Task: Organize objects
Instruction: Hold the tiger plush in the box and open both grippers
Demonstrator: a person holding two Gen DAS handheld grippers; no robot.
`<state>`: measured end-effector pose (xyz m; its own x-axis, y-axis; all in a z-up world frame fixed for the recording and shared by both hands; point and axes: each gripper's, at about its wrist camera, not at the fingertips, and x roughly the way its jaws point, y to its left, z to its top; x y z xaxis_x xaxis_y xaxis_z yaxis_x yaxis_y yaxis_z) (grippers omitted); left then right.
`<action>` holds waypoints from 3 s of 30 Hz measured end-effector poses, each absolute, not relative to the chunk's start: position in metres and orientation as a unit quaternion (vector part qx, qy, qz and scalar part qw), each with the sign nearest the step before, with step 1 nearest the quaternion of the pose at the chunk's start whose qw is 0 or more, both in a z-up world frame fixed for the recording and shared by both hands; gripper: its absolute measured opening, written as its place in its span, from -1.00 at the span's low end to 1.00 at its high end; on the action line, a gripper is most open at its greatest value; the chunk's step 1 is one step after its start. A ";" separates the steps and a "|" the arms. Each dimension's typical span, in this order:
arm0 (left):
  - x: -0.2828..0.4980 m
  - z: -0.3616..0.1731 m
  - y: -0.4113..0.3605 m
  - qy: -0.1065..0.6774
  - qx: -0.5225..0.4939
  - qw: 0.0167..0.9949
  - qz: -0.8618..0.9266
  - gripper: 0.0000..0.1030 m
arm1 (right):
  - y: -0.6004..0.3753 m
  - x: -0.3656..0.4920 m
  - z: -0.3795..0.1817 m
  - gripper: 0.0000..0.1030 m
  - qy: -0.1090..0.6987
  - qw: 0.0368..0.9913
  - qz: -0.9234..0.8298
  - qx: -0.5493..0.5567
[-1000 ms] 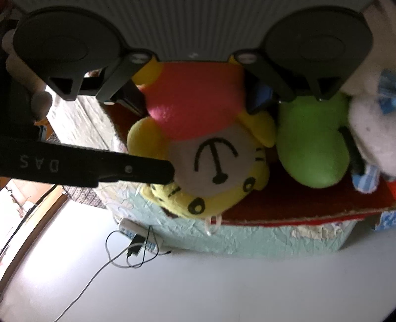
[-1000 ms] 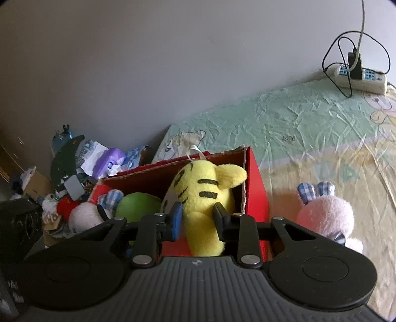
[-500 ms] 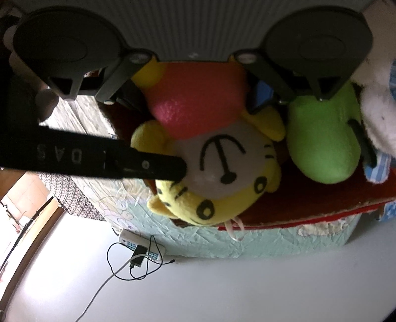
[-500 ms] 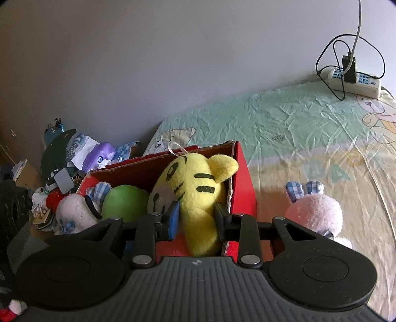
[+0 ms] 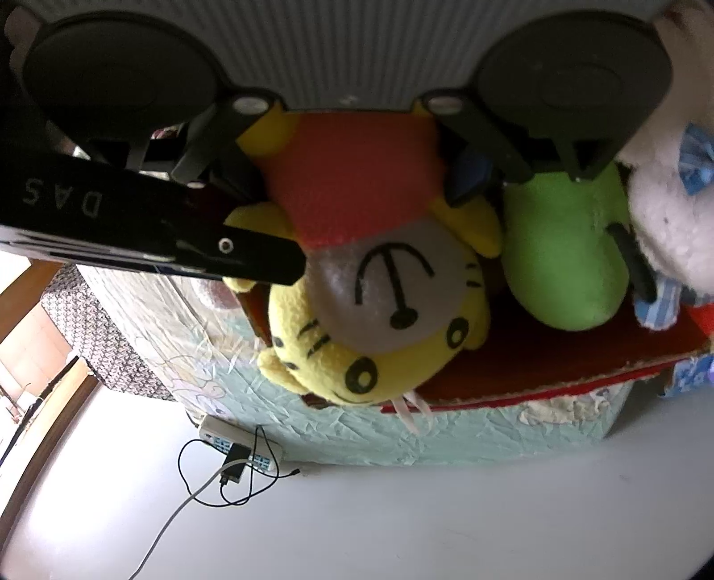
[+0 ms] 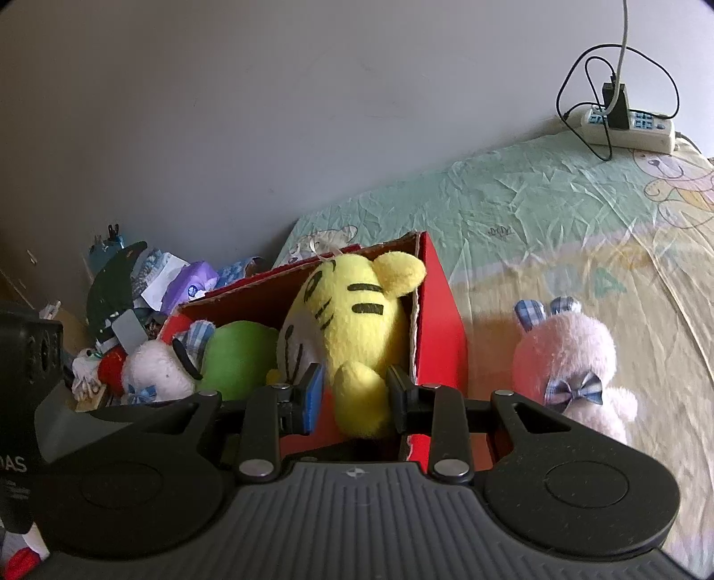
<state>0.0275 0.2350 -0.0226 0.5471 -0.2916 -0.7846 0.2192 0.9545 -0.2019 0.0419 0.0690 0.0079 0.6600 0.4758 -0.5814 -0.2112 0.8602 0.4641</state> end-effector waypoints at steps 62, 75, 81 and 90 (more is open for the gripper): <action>0.012 -0.027 0.218 0.454 -0.013 0.890 -0.045 0.70 | 0.062 0.028 0.001 -0.44 0.339 0.896 0.227 0.174; 0.011 -0.024 0.208 0.455 0.005 0.890 -0.003 0.70 | 0.050 0.035 -0.002 -0.44 0.346 0.878 0.272 0.190; 0.010 -0.023 0.207 0.457 0.003 0.890 0.004 0.70 | 0.053 0.036 0.000 -0.44 0.353 0.879 0.266 0.181; 0.012 -0.022 0.210 0.458 0.005 0.889 -0.022 0.70 | 0.059 0.033 0.001 -0.44 0.353 0.887 0.237 0.179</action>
